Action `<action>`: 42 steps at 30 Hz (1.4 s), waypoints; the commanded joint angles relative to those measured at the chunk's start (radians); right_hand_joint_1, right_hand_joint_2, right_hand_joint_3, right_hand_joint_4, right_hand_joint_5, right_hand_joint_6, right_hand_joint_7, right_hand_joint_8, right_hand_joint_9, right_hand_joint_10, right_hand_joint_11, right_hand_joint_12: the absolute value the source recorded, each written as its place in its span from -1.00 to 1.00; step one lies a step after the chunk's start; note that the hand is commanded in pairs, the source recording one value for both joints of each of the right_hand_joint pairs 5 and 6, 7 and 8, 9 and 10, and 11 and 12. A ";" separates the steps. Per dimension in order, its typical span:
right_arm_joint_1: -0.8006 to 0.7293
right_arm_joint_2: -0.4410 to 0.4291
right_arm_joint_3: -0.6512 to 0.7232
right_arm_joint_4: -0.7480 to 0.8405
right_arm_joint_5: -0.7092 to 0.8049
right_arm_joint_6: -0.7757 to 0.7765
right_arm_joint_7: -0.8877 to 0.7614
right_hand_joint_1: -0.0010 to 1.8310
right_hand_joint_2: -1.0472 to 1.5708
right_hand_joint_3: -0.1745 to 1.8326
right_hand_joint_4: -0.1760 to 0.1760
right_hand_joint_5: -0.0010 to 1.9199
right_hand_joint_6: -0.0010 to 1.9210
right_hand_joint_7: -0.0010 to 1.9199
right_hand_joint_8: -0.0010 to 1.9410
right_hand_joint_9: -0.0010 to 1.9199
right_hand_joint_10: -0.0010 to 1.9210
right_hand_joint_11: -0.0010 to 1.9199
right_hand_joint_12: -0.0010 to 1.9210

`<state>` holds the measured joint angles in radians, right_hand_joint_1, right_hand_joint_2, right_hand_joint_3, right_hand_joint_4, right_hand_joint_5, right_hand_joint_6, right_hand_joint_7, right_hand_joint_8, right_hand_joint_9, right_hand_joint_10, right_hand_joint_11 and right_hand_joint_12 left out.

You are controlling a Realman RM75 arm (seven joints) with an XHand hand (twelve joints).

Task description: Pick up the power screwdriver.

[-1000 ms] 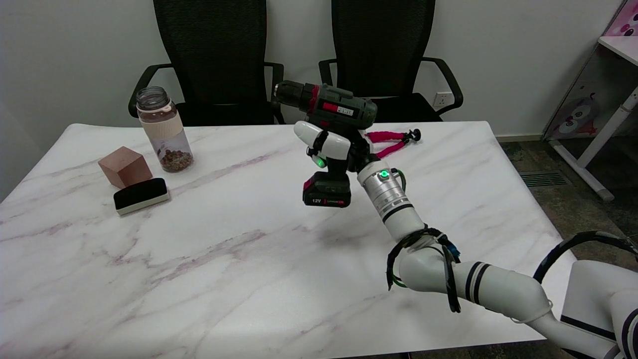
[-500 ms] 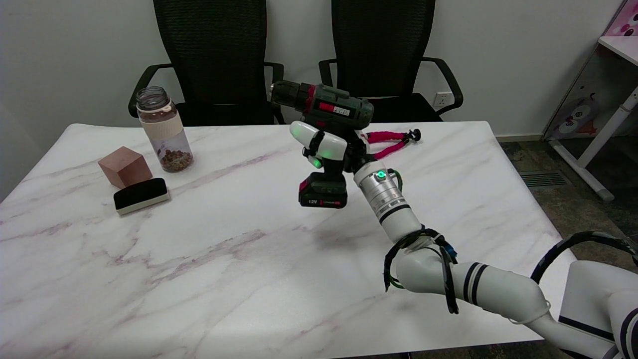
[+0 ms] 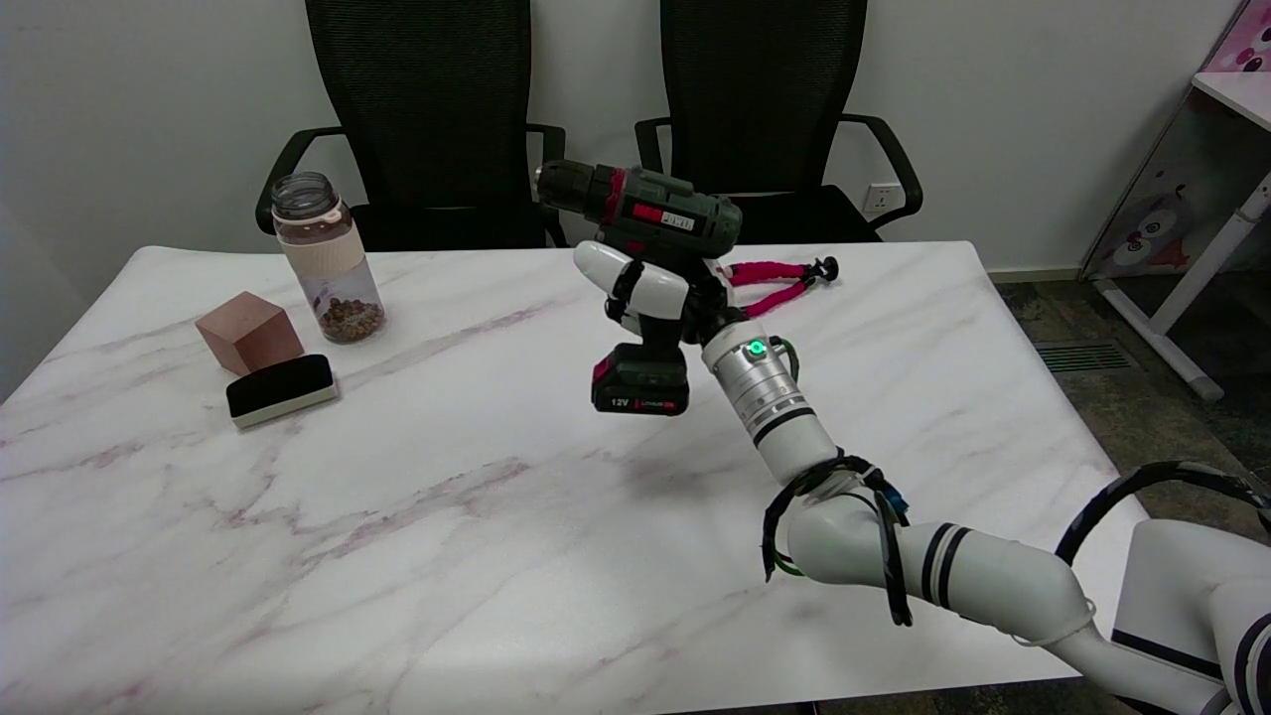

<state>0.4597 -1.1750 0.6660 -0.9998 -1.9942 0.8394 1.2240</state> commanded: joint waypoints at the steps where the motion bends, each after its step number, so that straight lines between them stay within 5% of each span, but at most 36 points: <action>1: 0.010 -0.003 -0.002 -0.007 0.000 -0.020 0.000 -0.05 0.63 0.03 0.92 0.57 0.57 0.57 0.55 1.00 1.00 0.96 0.96; 42: -0.013 -0.012 -0.002 -0.034 -0.001 -0.019 0.000 -0.08 0.66 -0.01 1.00 0.54 0.54 0.54 0.52 0.90 0.90 0.98 0.97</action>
<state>0.4554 -1.1859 0.6641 -1.0392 -1.9950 0.8183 1.2241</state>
